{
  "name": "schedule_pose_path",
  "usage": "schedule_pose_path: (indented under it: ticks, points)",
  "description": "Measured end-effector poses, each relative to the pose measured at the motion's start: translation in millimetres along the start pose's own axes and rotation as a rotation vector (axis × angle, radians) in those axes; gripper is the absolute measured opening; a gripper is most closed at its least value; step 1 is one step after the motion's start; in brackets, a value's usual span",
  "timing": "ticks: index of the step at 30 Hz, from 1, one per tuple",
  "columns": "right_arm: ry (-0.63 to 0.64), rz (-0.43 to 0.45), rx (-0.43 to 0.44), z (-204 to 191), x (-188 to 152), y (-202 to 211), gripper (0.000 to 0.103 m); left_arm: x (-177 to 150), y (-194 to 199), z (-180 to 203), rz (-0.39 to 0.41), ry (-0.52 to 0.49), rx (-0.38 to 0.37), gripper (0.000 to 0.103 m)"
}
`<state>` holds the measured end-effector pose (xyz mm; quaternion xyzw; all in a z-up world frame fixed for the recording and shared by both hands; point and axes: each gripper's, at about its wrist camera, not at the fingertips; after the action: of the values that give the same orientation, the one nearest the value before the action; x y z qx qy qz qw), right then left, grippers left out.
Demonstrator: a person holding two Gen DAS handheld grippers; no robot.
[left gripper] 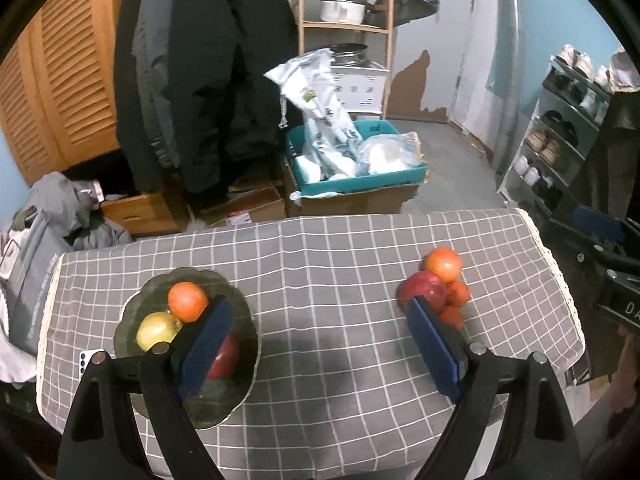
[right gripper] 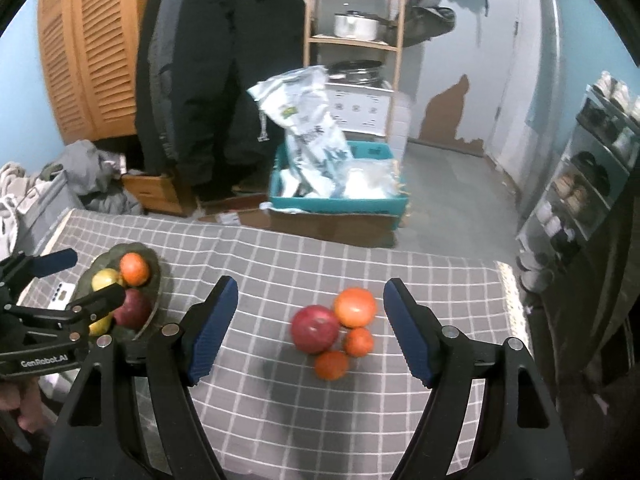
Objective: Organize fruits
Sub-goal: 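Withdraw both tools from the bowl and move back over the remaining fruit, then grasp the dark red apple with the left tool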
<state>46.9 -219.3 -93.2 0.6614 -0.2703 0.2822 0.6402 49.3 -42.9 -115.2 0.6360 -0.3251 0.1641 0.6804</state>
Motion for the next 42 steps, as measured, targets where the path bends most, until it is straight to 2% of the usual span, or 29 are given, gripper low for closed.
schedule_pose_path:
  ticks: [16, 31, 42]
  points:
    - [-0.052, -0.028, -0.042, 47, -14, -2, 0.076, 8, -24, 39, -0.044, -0.043, -0.044, 0.09]
    - [-0.116, -0.159, -0.08, 85, -38, -49, 0.076, -3, -82, 68, -0.149, -0.075, -0.061, 0.09]
    - [-0.146, -0.281, -0.093, 98, -59, -94, 0.076, -11, -126, 83, -0.225, -0.086, -0.077, 0.09]
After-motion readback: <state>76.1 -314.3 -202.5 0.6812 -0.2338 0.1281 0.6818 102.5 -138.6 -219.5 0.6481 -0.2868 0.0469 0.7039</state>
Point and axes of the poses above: each gripper's, at about its wrist camera, not at the fingertips, and y roughly against the way its jaws point, z to its right, x to its top, and after that the axes turned 4 degrees about -y, right-handed
